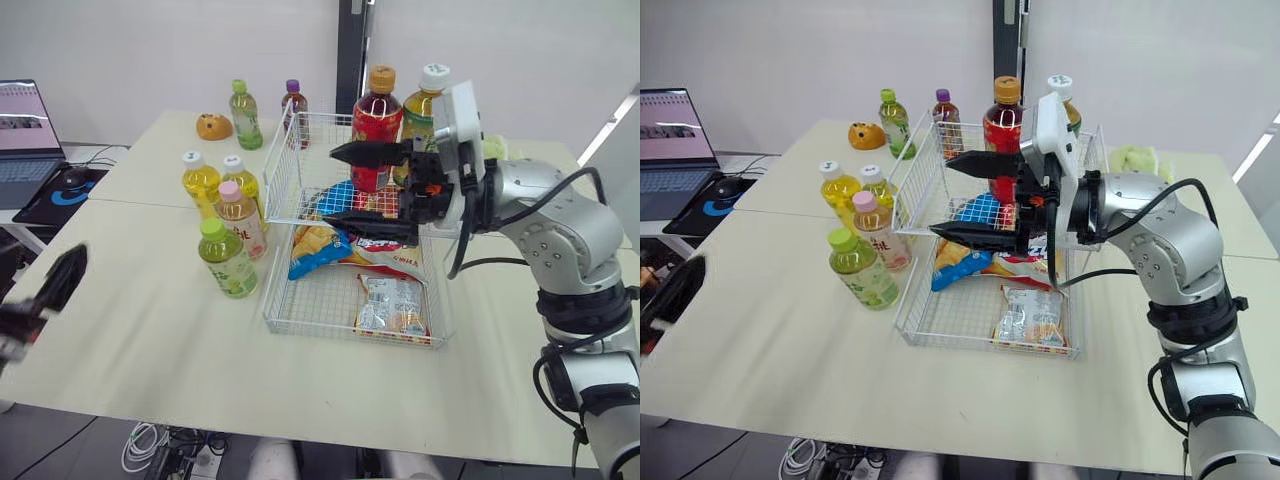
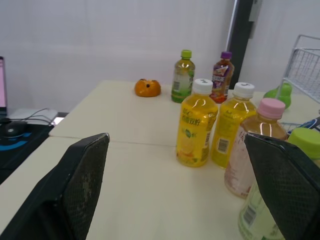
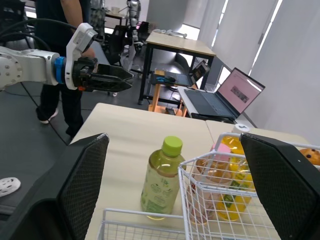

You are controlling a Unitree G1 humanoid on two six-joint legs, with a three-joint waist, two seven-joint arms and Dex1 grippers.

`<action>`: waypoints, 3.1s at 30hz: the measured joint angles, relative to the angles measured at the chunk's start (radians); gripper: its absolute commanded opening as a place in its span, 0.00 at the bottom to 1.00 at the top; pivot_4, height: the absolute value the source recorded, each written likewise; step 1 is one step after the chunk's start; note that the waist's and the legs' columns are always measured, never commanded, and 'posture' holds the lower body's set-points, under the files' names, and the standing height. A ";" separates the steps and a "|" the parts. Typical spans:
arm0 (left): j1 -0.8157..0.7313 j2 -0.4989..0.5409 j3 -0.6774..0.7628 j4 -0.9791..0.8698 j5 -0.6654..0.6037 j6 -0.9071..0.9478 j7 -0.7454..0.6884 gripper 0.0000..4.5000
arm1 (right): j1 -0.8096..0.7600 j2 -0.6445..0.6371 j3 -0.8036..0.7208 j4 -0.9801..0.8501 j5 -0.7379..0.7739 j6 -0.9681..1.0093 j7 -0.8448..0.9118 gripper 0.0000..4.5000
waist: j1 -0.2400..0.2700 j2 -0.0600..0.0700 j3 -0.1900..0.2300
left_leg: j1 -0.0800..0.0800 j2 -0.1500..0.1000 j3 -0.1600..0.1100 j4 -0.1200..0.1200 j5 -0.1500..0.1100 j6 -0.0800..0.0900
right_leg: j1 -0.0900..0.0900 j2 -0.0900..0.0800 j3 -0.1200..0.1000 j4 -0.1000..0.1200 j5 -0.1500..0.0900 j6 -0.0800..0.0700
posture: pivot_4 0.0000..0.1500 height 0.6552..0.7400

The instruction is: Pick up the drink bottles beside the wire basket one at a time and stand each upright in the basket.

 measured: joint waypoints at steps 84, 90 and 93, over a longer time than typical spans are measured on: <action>-1.696 -0.116 -0.837 1.591 0.531 -0.324 -0.841 0.30 | 0.100 -0.099 -0.134 -0.248 0.035 0.191 -0.382 1.00 | -0.010 0.004 0.013 | -0.033 0.000 0.008 0.004 0.003 -0.006 | -0.037 0.001 0.005 0.004 -0.001 0.003 | 1.00 1.00; -1.672 -0.129 -0.833 1.617 0.538 -0.374 -0.806 0.30 | 0.100 -0.105 -0.137 -0.252 0.038 0.209 -0.389 1.00 | -0.010 0.004 0.013 | -0.033 0.000 0.008 0.005 0.003 -0.006 | -0.037 0.001 0.005 0.004 -0.001 0.003 | 1.00 1.00; -1.671 -0.133 -0.830 1.617 0.538 -0.386 -0.805 0.30 | 0.100 -0.105 -0.140 -0.260 0.040 0.216 -0.394 1.00 | -0.010 0.004 0.013 | -0.033 0.000 0.008 0.005 0.003 -0.006 | -0.037 0.001 0.005 0.004 -0.001 0.003 | 1.00 1.00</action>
